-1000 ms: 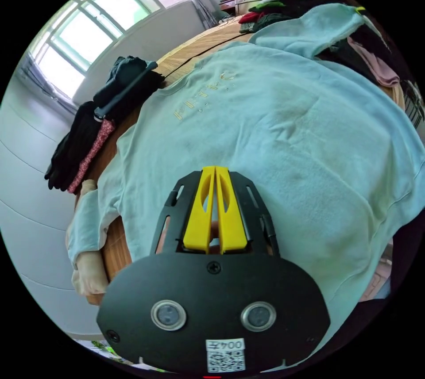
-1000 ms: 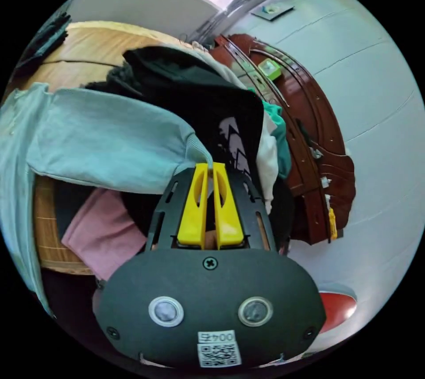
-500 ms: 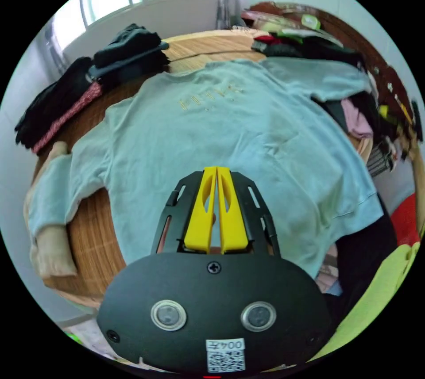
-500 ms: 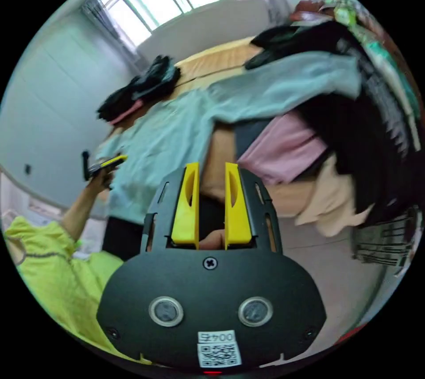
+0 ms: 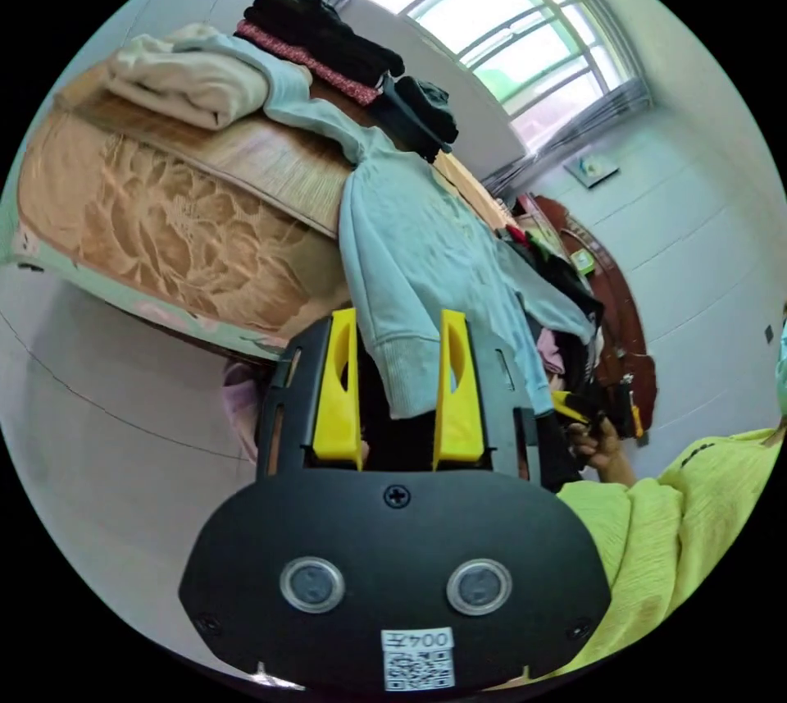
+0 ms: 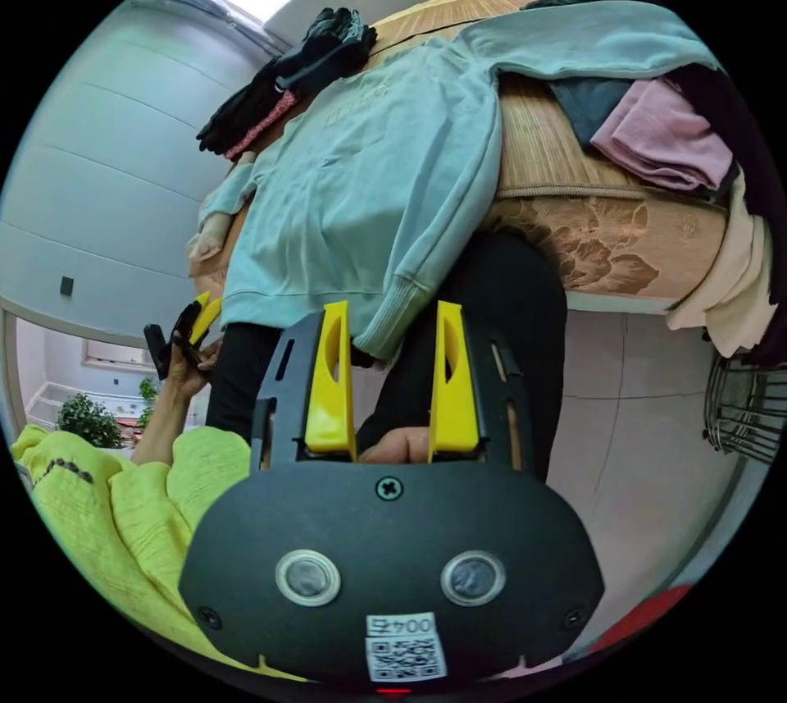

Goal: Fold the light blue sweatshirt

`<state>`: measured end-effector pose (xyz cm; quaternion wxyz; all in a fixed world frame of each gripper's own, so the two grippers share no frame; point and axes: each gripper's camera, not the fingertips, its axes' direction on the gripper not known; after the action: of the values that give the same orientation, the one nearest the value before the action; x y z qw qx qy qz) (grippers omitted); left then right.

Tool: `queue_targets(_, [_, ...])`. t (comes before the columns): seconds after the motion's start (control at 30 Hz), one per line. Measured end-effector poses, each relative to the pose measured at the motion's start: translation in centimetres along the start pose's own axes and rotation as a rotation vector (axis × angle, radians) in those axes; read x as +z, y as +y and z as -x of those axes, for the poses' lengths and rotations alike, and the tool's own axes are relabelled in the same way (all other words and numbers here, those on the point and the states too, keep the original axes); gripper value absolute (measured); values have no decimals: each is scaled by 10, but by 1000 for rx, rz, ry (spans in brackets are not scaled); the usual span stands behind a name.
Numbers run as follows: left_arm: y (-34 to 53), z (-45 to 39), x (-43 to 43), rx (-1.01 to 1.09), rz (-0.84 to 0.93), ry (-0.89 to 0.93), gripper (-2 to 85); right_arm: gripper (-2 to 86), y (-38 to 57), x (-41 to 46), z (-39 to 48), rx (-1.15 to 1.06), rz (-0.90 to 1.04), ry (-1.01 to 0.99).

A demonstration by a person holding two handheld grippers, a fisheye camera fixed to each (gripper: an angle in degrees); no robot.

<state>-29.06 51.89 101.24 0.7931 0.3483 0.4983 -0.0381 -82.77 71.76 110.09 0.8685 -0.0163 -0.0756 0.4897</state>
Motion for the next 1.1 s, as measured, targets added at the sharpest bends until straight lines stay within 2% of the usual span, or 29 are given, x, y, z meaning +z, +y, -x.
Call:
queue_targets(0.13, [5,12,12,22,1,21,140,105,-13,5,-1,-23,39,86])
queue_targets(0.2, [0,16,25,45,42,-4,129,51,-23,7,-3,-39,84,86])
queue_targets(0.3, [-8,10,33,105,105,-138,86,38,-29,-7,-7,-60,73,130])
queue_targets(0.37, [-12,-7,17,172,81,-239,61,35,-30,-35,-11,-75,14,159])
queue_targets(0.43, [-13,-12,-2,172,37,-255,44,34,-30,-67,-19,-74,-36,173])
queue_targets(0.57, [-9,17,-26,83,14,-139,23,33,-23,-104,-55,-12,-65,81])
queue_targets(0.67, [0,38,-14,64,75,-155,16,33,-22,-79,-88,68,10,22])
queue_targets(0.77, [1,41,-17,50,54,-130,14,33,-22,-77,-95,116,-23,-55])
queue_targets(1.1, [-18,17,-43,154,41,-146,21,37,-42,-106,-67,47,-55,30])
